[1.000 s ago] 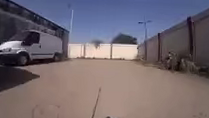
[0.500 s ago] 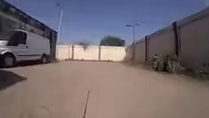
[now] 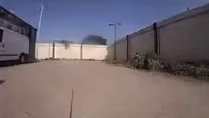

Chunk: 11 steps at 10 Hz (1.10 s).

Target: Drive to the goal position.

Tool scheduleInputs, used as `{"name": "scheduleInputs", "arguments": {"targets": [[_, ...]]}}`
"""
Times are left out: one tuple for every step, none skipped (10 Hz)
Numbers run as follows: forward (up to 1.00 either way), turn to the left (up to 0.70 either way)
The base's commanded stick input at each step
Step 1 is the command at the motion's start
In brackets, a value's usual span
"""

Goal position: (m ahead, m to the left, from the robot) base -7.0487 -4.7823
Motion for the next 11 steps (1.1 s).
{"name": "scheduleInputs", "arguments": {"targets": [[0.0,-0.45],[0.0,-0.45],[0.0,-0.45],[0.0,-0.45],[0.0,-0.45],[0.0,-0.45],[0.0,-0.45],[0.0,-0.45],[0.0,-0.45],[0.0,-0.45],[0.0,-0.45]]}}
